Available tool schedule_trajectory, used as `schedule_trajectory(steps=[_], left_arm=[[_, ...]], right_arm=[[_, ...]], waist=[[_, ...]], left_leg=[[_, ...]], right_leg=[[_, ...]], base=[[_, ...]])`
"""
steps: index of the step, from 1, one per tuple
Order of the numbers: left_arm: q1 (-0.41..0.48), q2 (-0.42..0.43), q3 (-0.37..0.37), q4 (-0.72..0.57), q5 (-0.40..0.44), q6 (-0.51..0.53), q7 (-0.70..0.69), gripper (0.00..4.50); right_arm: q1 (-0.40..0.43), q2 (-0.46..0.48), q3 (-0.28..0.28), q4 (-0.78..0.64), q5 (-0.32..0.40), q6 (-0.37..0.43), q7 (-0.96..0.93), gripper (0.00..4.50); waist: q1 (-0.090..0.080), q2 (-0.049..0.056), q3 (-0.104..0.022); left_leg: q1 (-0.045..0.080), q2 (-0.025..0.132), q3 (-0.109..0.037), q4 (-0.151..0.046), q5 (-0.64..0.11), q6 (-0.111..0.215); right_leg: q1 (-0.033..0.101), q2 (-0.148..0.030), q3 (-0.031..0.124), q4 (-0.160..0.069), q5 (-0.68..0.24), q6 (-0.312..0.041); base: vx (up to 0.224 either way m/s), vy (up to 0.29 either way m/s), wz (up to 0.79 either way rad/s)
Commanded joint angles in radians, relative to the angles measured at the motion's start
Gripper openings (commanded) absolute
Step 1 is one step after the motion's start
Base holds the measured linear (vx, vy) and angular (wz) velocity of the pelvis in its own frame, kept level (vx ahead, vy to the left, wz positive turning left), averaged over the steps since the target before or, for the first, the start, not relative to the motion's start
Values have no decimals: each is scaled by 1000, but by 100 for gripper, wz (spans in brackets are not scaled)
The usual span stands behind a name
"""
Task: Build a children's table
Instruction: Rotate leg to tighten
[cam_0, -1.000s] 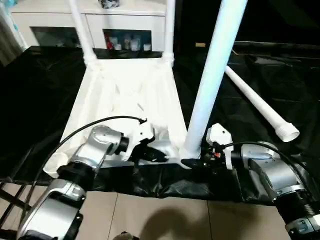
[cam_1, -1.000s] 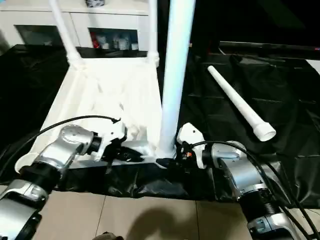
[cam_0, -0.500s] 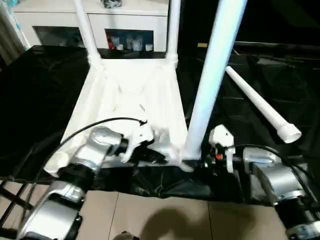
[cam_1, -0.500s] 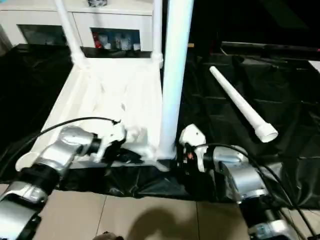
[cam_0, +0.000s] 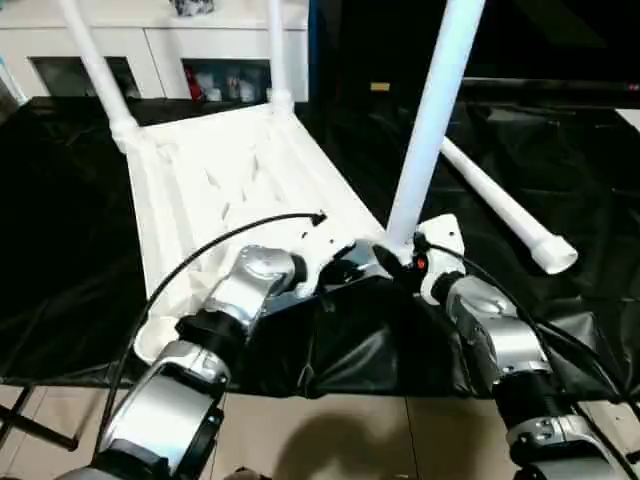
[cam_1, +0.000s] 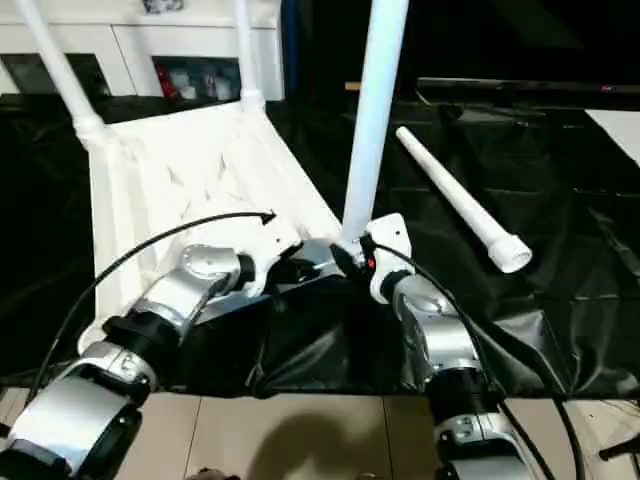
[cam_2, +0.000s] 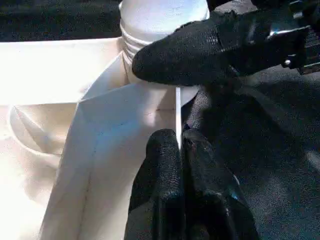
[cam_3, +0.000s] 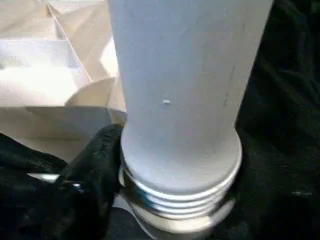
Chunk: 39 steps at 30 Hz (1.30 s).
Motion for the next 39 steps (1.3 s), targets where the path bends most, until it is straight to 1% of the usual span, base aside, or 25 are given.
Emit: schedule_trajectory(steps=[1,2,4,7,8,9,10,12,13,14,15,16,18,19,21,23,24,30,33,34,35,36,37,38,39], left_arm=[[18,-40,-31,-36,-38,-49,-72,0],[22,-33,-32,-43,-40,-44,-88,0],[37,-10,-39,-62,-46,-53,-140,0],[54,20,-43,-90,-55,-51,-207,0],[64,40,-48,-105,-64,-53,-254,0],[65,42,-49,-106,-64,-54,-258,0],[72,61,-54,-114,-67,-66,-294,0],[80,78,-53,-124,-77,-69,-333,0],[87,95,-53,-134,-89,-75,-379,0],[87,96,-53,-134,-89,-75,-381,0],[92,115,-52,-142,-99,-69,-425,0],[94,123,-53,-145,-100,-66,-443,0],[95,126,-53,-146,-101,-65,-450,0],[100,144,-57,-156,-107,-60,-491,0],[102,154,-58,-162,-110,-56,-510,0],[106,172,-61,-169,-112,-54,-543,0],[108,176,-61,-173,-113,-53,-550,0],[118,183,-59,-185,-121,-39,-570,0],[120,178,-59,-185,-118,-43,-558,0],[110,156,-54,-161,-97,-54,-490,0],[104,148,-52,-150,-86,-57,-458,0],[94,137,-50,-131,-71,-63,-416,0],[82,124,-48,-107,-58,-61,-375,0],[69,110,-45,-82,-48,-58,-333,0],[58,98,-42,-61,-38,-61,-295,0]], right_arm=[[-4,9,81,-26,0,-25,88,377],[-2,-6,92,-28,-12,-37,103,391],[2,-40,96,-31,-14,-48,156,399],[13,-89,111,-48,-11,-59,262,399],[22,-123,129,-61,-11,-62,327,399],[23,-127,130,-61,-12,-64,332,399],[31,-157,145,-67,-17,-77,381,399],[41,-182,152,-80,0,-76,441,399],[54,-208,160,-108,28,-58,508,399],[54,-210,161,-110,30,-57,512,399],[66,-239,177,-135,43,-42,576,399],[68,-249,182,-138,41,-41,593,399],[68,-252,184,-139,40,-41,599,399],[70,-260,190,-145,45,-35,627,367],[71,-264,193,-151,48,-33,642,367],[80,-270,202,-170,56,-24,673,341],[87,-274,207,-179,57,-23,678,341],[112,-275,218,-205,66,-9,696,285],[117,-270,217,-208,64,-8,689,277],[113,-234,192,-189,61,-13,620,276],[111,-220,182,-180,59,-15,590,275],[107,-204,173,-168,55,-28,559,275],[100,-185,161,-155,52,-31,520,275],[87,-160,146,-132,41,-21,451,274],[75,-138,135,-110,29,-13,386,274]], waist=[[5,-15,-62],[6,-15,-62],[8,-14,-61],[15,-14,-60],[17,-14,-60],[17,-15,-60],[18,-15,-60],[20,-16,-59],[21,-15,-59],[26,-15,-60],[27,-19,-60],[34,-16,-60],[38,-16,-60],[38,-15,-59],[39,-16,-59],[39,-18,-59],[41,-17,-59],[44,-17,-58],[44,-17,-58],[44,-17,-58],[42,-16,-58],[39,-19,-57],[37,-21,-56],[35,-19,-55],[31,-19,-54]], left_leg=[[16,41,-17,-67,-159,99],[18,43,-17,-68,-169,93],[18,44,-17,-68,-180,87],[18,45,-17,-68,-182,91],[18,46,-18,-69,-184,93],[17,46,-18,-69,-183,95],[19,47,-17,-68,-188,96],[18,47,-17,-69,-196,94],[19,49,-16,-69,-198,96],[20,50,-16,-68,-191,100],[19,51,-14,-68,-187,103],[21,53,-14,-67,-179,107],[21,52,-12,-66,-178,105],[21,52,-13,-68,-188,99],[20,52,-15,-70,-197,90],[22,53,-14,-70,-195,86],[21,53,-14,-70,-189,87],[22,53,-14,-71,-192,81],[22,53,-15,-72,-202,75],[21,52,-15,-72,-202,72],[20,52,-14,-72,-203,71],[22,51,-16,-74,-215,64],[23,48,-15,-74,-226,53],[25,47,-16,-76,-239,40],[24,47,-17,-77,-246,35]], right_leg=[[47,-44,18,-68,-70,-270],[46,-44,19,-69,-87,-270],[45,-44,19,-70,-98,-268],[47,-45,21,-67,-86,-273],[48,-44,19,-67,-87,-270],[48,-45,19,-66,-81,-269],[46,-45,20,-66,-85,-271],[47,-45,20,-67,-100,-271],[46,-45,20,-68,-100,-274],[47,-45,20,-65,-94,-275],[47,-44,19,-64,-88,-277],[44,-44,19,-62,-80,-280],[42,-45,19,-61,-84,-284],[40,-46,19,-63,-102,-284],[42,-46,19,-63,-124,-279],[40,-45,20,-63,-116,-278],[41,-46,20,-61,-110,-277],[39,-46,20,-63,-114,-274],[39,-48,21,-65,-132,-269],[39,-47,21,-65,-137,-266],[37,-48,22,-65,-136,-265],[38,-49,22,-69,-156,-261],[35,-48,22,-73,-188,-251],[34,-50,23,-77,-221,-244],[34,-49,23,-78,-234,-240]], base=[[0,0,0],[0,0,0],[0,0,0],[0,0,0],[0,0,0],[0,0,0],[0,0,0],[0,0,0],[0,0,0],[0,0,0],[0,0,0],[0,0,0],[0,0,0],[0,0,0],[0,0,0],[0,0,0],[0,0,0],[0,0,0],[0,0,0],[0,0,0],[0,0,0],[0,0,0],[0,0,0],[0,0,0],[0,0,0]])
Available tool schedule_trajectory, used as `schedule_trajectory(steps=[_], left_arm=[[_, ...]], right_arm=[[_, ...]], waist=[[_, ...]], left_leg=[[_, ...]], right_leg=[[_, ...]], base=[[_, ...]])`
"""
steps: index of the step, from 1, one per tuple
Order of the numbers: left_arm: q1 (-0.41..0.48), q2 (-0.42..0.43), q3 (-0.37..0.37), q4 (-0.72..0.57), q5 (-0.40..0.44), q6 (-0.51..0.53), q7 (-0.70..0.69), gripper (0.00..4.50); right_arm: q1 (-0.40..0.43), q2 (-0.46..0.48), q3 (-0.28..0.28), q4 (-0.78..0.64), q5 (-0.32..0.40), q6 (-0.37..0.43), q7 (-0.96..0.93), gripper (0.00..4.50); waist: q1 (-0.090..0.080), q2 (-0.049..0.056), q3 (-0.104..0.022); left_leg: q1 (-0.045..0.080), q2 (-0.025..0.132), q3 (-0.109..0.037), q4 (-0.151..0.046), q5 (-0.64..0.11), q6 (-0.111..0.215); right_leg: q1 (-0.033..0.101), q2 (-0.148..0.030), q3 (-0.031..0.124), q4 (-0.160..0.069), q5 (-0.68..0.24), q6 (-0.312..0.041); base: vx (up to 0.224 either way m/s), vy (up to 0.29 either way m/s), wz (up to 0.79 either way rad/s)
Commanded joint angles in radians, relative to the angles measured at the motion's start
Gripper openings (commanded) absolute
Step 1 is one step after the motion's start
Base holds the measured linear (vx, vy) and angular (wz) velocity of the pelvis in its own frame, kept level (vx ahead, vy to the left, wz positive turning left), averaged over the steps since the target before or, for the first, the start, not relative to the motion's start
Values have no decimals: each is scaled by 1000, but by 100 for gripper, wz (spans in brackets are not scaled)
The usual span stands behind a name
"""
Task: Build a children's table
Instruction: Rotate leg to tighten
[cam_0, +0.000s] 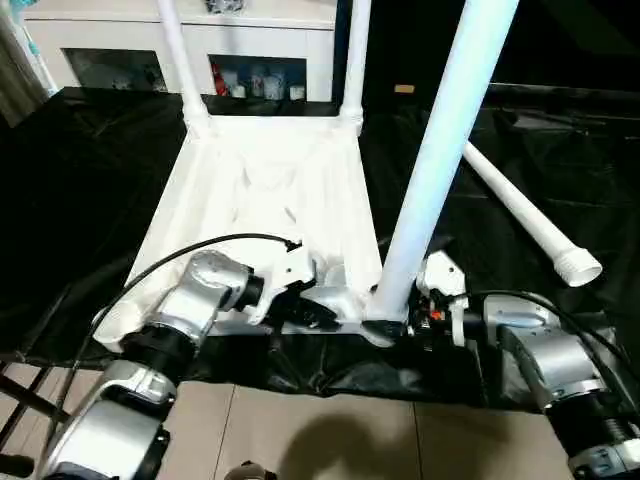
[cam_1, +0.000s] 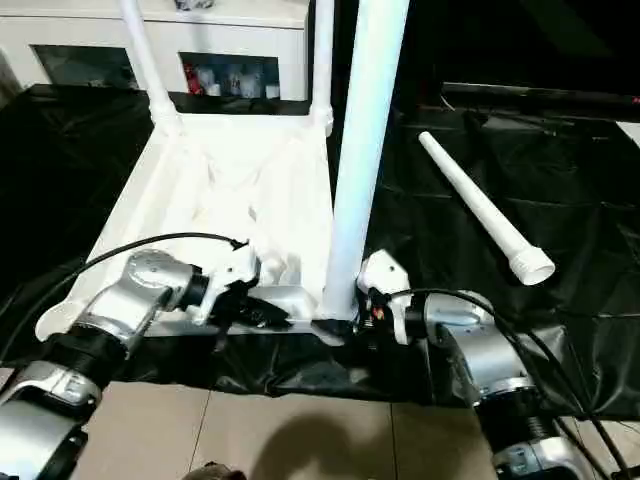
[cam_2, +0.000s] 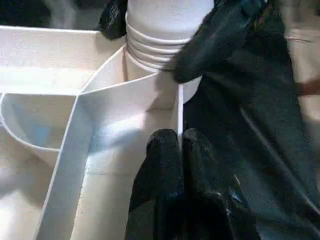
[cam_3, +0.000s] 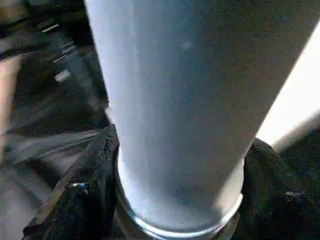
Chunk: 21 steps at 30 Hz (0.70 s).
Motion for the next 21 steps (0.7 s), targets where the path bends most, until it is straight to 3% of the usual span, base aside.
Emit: schedule_trajectory(steps=[1,3,6,7,10,11,12,15,17,21], left_arm=[[-28,-63,-4,53,16,7,118,0],[-54,-100,12,84,23,30,209,0],[-88,-168,39,111,26,88,358,0],[-92,-177,43,114,28,93,382,0],[-101,-219,55,114,28,98,449,0],[-101,-219,55,114,28,98,449,0],[-99,-227,48,112,32,81,442,0],[-92,-226,28,121,46,41,413,0],[-75,-209,20,109,39,32,370,0],[-47,-170,10,67,16,21,274,0]], right_arm=[[-41,63,3,44,-23,19,-139,274],[-63,100,-17,88,-38,27,-241,273],[-98,172,-51,142,-49,53,-401,273],[-102,181,-54,147,-51,55,-418,273],[-126,229,-56,173,-69,65,-494,273],[-126,229,-56,173,-69,65,-494,273],[-131,243,-58,174,-63,56,-488,343],[-138,255,-75,173,-38,54,-466,356],[-141,226,-66,168,-49,37,-437,385],[-128,160,-37,139,-56,6,-328,389]], waist=[[-8,-16,-56],[-18,-16,-55],[-30,-18,-56],[-33,-13,-56],[-36,-15,-60],[-34,-15,-62],[-35,-16,-63],[-34,-15,-63],[-34,-14,-62],[-37,-14,-60]], left_leg=[[20,44,-21,-81,-259,23],[20,42,-23,-84,-280,1],[20,41,-25,-84,-284,-2],[17,41,-24,-82,-272,4],[13,37,-22,-77,-226,27],[13,38,-22,-76,-205,37],[12,38,-21,-74,-196,44],[12,39,-20,-72,-171,74],[16,40,-20,-73,-196,73],[14,43,-20,-75,-224,68]], right_leg=[[35,-49,21,-83,-273,-222],[32,-49,21,-86,-318,-205],[33,-49,21,-90,-327,-198],[33,-47,22,-90,-296,-200],[37,-43,21,-82,-206,-216],[41,-43,20,-79,-172,-223],[41,-43,20,-77,-149,-228],[44,-44,19,-72,-92,-246],[42,-43,19,-76,-117,-253],[45,-45,20,-78,-144,-254]], base=[[0,0,0],[0,0,0],[0,0,0],[0,0,0],[0,0,0],[0,0,0],[0,0,0],[0,0,0],[0,0,0],[0,0,0]])
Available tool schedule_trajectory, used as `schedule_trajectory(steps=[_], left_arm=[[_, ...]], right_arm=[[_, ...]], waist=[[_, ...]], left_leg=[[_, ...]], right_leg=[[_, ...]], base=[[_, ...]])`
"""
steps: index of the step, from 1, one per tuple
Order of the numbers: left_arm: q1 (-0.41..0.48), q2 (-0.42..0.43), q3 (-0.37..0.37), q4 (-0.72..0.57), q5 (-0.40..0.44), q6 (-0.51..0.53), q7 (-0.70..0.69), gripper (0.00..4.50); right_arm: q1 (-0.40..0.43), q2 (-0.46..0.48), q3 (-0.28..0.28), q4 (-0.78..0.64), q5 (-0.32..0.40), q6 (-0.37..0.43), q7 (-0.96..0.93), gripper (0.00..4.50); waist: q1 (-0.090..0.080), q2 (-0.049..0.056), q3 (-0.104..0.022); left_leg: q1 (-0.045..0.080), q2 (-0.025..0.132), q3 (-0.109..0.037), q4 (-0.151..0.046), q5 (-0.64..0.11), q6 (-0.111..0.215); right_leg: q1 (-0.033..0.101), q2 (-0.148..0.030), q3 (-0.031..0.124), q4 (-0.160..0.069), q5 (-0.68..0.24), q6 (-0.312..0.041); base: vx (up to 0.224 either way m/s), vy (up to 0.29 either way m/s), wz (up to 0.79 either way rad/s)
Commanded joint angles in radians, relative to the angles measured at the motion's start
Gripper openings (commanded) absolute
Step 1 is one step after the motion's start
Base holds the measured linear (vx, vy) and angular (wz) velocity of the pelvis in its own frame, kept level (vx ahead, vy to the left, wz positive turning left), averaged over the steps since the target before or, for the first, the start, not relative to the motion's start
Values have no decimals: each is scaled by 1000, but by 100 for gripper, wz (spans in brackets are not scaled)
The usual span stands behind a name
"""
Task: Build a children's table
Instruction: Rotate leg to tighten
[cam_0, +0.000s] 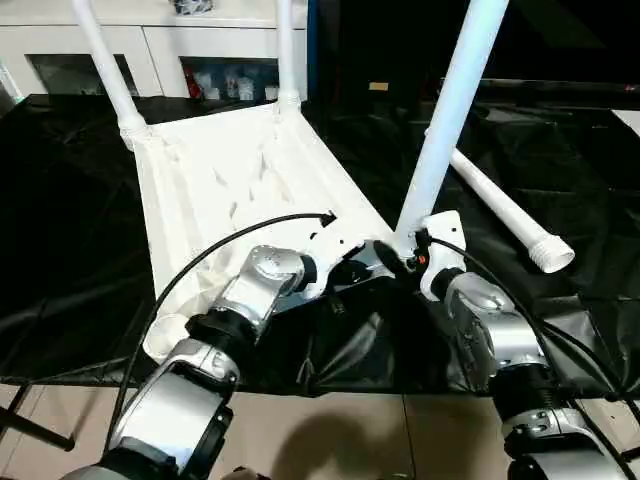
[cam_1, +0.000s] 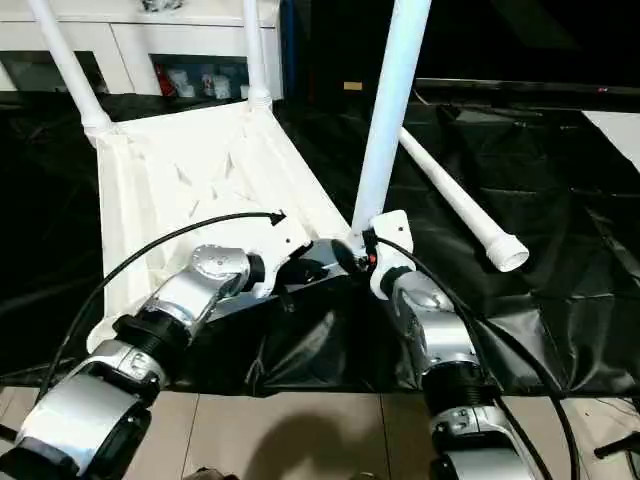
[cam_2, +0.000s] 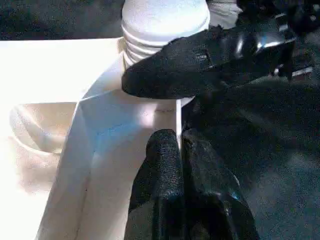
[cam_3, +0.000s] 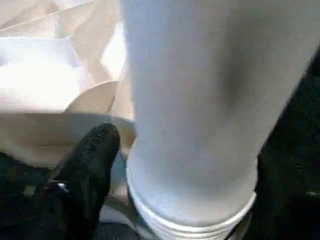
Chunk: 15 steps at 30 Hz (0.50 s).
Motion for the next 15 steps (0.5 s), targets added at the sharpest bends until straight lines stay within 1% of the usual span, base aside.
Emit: schedule_trajectory(steps=[1,2,3,5,6,7,8,9,11,13,15], left_arm=[[29,-6,-29,-38,-51,-41,-115,0],[29,-6,-29,-38,-51,-41,-115,0],[36,7,-32,-49,-55,-46,-152,0],[48,33,-40,-66,-63,-64,-222,0],[53,48,-43,-75,-71,-68,-262,0],[56,59,-45,-82,-77,-69,-290,0],[56,59,-45,-82,-77,-69,-290,0],[59,70,-48,-91,-83,-63,-316,0],[67,89,-53,-112,-98,-52,-370,0],[79,118,-59,-141,-109,-34,-437,0],[84,140,-63,-151,-110,-32,-471,0]], right_arm=[[11,-11,74,-40,8,-18,123,389],[11,-11,74,-40,8,-18,123,389],[23,-35,83,-56,12,-25,175,389],[46,-75,97,-92,28,-26,271,389],[63,-103,109,-117,39,-25,332,389],[75,-123,118,-135,47,-24,374,389],[75,-123,118,-135,47,-24,374,389],[85,-142,126,-150,52,-28,412,389],[101,-173,138,-177,72,-8,480,389],[117,-213,155,-213,99,30,569,389],[126,-235,170,-234,105,42,610,389]], waist=[[6,-11,-61],[9,-11,-62],[10,-11,-60],[18,-12,-61],[19,-9,-60],[21,-11,-60],[26,-9,-60],[26,-8,-60],[34,-9,-58],[41,-9,-60],[47,-9,-60]], left_leg=[[15,42,-19,-72,-220,72],[16,42,-18,-71,-213,76],[16,44,-18,-72,-212,76],[16,45,-19,-71,-204,86],[18,47,-18,-72,-207,87],[18,47,-18,-73,-212,87],[20,49,-17,-72,-217,88],[21,50,-17,-73,-219,87],[22,51,-16,-74,-234,79],[20,53,-17,-74,-223,79],[21,54,-15,-73,-215,81]], right_leg=[[44,-46,21,-76,-137,-258],[44,-46,21,-75,-132,-260],[43,-46,21,-76,-131,-260],[46,-46,21,-72,-114,-264],[43,-45,21,-72,-110,-267],[44,-45,21,-73,-114,-266],[42,-45,21,-71,-114,-270],[40,-45,21,-71,-114,-272],[42,-46,21,-74,-142,-271],[43,-47,21,-69,-132,-272],[42,-44,20,-66,-117,-276]], base=[[0,0,0],[0,0,0],[0,0,0],[0,0,0],[0,0,0],[0,0,0],[0,0,0],[0,0,0],[0,0,0],[0,0,0],[0,0,0]])
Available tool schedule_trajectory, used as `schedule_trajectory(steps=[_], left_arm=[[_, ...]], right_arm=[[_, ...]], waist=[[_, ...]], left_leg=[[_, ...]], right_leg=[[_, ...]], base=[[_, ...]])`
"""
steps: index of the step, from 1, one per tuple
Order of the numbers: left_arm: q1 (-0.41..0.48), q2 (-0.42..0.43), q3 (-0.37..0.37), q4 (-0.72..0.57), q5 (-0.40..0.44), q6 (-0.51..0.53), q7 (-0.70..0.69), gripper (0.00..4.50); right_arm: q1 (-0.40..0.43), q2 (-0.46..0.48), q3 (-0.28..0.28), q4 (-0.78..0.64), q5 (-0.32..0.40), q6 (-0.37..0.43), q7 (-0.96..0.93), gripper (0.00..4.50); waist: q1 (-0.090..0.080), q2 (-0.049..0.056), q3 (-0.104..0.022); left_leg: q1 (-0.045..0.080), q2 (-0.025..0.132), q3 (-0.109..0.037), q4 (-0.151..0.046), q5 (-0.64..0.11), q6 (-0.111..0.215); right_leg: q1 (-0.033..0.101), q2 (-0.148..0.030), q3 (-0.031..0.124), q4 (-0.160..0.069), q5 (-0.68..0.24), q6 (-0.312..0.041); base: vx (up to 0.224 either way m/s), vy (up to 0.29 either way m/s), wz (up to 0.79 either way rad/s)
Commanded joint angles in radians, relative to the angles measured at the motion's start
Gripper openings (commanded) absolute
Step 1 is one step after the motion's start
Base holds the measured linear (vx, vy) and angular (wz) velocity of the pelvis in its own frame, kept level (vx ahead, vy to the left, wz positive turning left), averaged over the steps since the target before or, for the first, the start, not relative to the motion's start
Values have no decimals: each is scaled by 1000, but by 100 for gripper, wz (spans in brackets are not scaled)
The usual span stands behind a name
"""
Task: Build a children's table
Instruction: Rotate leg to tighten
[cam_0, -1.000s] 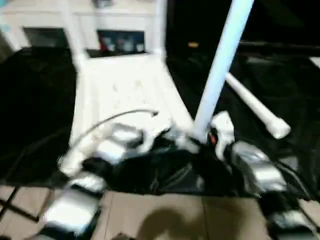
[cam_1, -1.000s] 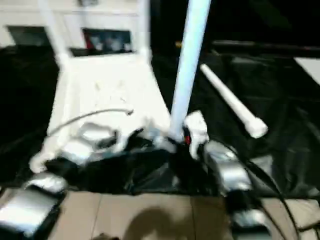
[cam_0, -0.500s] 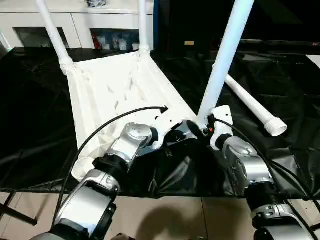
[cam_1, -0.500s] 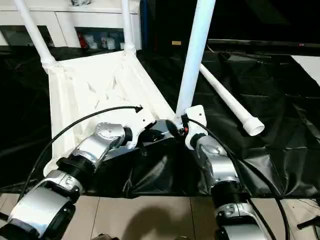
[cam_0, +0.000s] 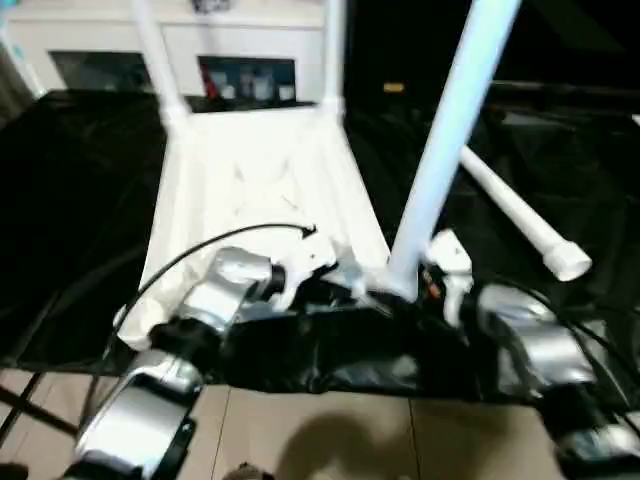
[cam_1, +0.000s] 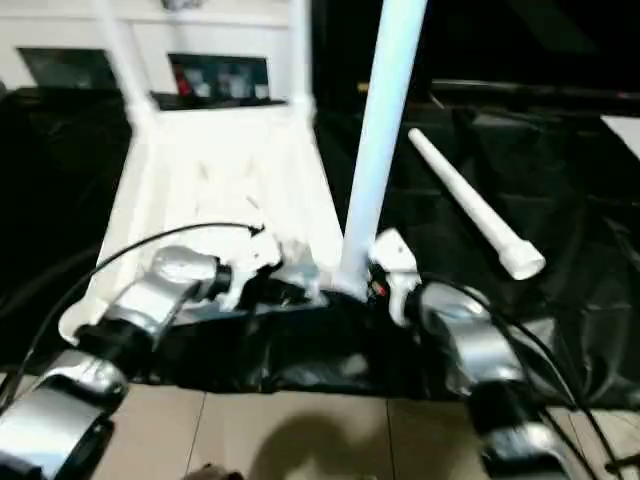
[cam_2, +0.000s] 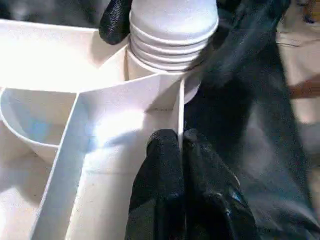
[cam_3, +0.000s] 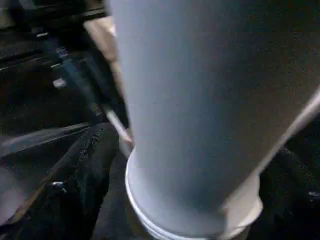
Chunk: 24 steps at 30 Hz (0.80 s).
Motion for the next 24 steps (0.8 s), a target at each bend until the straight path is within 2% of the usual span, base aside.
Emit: schedule_trajectory(steps=[1,5,6,8,12,15,16,18,19,20,21,22,23,24], left_arm=[[7,-3,-25,-34,-41,0,-91,0],[11,11,-26,-37,-42,1,-115,0],[12,17,-25,-37,-43,2,-123,0],[13,23,-22,-39,-41,2,-128,0],[17,22,-20,-45,-42,1,-110,0],[11,1,-12,-32,-31,-2,-58,0],[-8,-32,-3,8,-8,-8,28,0],[-18,-48,3,25,1,-5,72,0],[-29,-70,12,41,5,4,121,0],[-36,-84,18,48,6,12,148,0],[-36,-84,18,48,6,12,148,0],[-47,-106,24,60,15,23,204,0],[-61,-135,34,73,20,44,270,0],[-61,-135,34,73,20,44,270,0]], right_arm=[[15,-15,46,-49,18,27,86,373],[21,-20,54,-57,12,21,96,344],[22,-18,57,-56,6,15,93,319],[26,-6,59,-54,0,6,82,314],[34,6,62,-62,3,11,65,285],[35,30,52,-47,-5,12,13,276],[24,65,33,-10,-26,18,-81,276],[13,85,22,17,-44,17,-147,275],[-2,111,7,48,-60,19,-222,275],[-11,128,-2,68,-69,19,-268,275],[-11,128,-2,68,-69,19,-268,275],[-27,161,-25,99,-72,26,-350,275],[-49,203,-52,133,-78,38,-458,275],[-49,203,-52,133,-78,38,-458,275]], waist=[[1,-10,-60],[3,-10,-60],[4,-10,-60],[1,-13,-60],[-3,-12,-62],[-5,-11,-60],[-7,-12,-59],[-10,-10,-56],[-15,-13,-55],[-18,-12,-53],[-25,-13,-54],[-28,-12,-53],[-34,-12,-51],[-39,-12,-52]], left_leg=[[21,53,-15,-73,-209,84],[21,52,-16,-74,-217,70],[21,52,-16,-74,-220,67],[21,51,-17,-75,-224,59],[18,50,-17,-73,-197,68],[20,50,-17,-74,-213,66],[20,48,-16,-75,-228,59],[25,47,-19,-79,-265,32],[22,46,-22,-83,-286,15],[23,45,-22,-84,-295,8],[24,43,-25,-85,-315,-1],[22,43,-27,-86,-318,-2],[21,43,-26,-87,-325,-6],[21,42,-26,-86,-327,-11]], right_leg=[[40,-45,21,-65,-107,-278],[39,-48,21,-67,-134,-275],[38,-48,21,-67,-139,-273],[39,-49,22,-68,-149,-267],[41,-48,21,-64,-107,-272],[38,-48,22,-67,-127,-273],[37,-47,22,-70,-155,-267],[33,-51,24,-79,-237,-247],[36,-52,23,-85,-296,-223],[31,-50,24,-86,-313,-218],[32,-51,22,-90,-347,-207],[33,-51,22,-90,-354,-201],[29,-50,23,-93,-361,-195],[27,-48,23,-92,-367,-195]], base=[[0,0,0],[0,0,0],[0,0,0],[0,0,0],[0,0,0],[0,0,0],[0,0,0],[0,0,0],[0,0,0],[0,0,0],[0,0,0],[0,0,0],[0,0,0],[0,0,0]])
